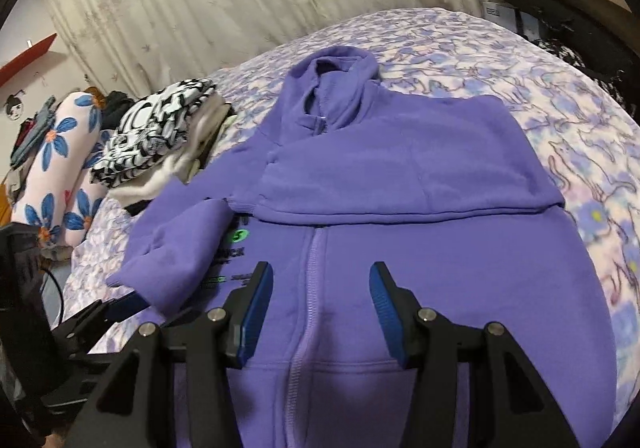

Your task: Fold large clothes

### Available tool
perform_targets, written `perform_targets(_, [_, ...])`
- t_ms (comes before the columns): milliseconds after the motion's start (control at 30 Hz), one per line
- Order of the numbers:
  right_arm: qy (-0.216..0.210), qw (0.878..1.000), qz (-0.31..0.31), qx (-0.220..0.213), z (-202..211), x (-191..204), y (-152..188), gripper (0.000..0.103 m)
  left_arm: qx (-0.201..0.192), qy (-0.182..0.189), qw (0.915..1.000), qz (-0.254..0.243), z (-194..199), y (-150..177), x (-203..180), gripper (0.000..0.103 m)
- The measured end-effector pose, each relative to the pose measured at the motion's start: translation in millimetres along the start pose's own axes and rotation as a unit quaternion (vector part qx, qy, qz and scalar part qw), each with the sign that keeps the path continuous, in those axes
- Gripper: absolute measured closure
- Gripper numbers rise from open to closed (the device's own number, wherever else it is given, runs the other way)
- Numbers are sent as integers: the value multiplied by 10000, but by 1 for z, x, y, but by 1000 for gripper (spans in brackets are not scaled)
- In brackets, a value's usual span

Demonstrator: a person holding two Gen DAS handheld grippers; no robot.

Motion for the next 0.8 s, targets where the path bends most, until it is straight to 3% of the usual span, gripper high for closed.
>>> perform_targets(233, [-362, 9959, 812, 135, 5, 48, 6, 52, -383, -382, 9969, 573, 46, 30, 30, 18])
perform_targets(333, [-429, 9905, 1282, 239, 0, 77, 11, 46, -405, -665, 9941, 750, 58, 44, 42, 18])
perform_targets(533, [-425, 9798, 1894, 489, -23, 122, 19, 45, -326, -1136, 9870, 1085, 67, 59, 63, 18])
perform_targets(800, [-216, 9654, 2391, 1015, -73, 155, 21, 45, -194, -1304, 9789, 1559, 65, 78, 91, 18])
Point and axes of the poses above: each gripper's, at about its wrist camera, not at the fingertips, and z roughly against the way its jaws point, x to its left, y to its underside, the point moved 1 cm from there along -z, roughly the way its jaws point, and after that the axes turned 11 degrees about x, right-handed, at the moved point
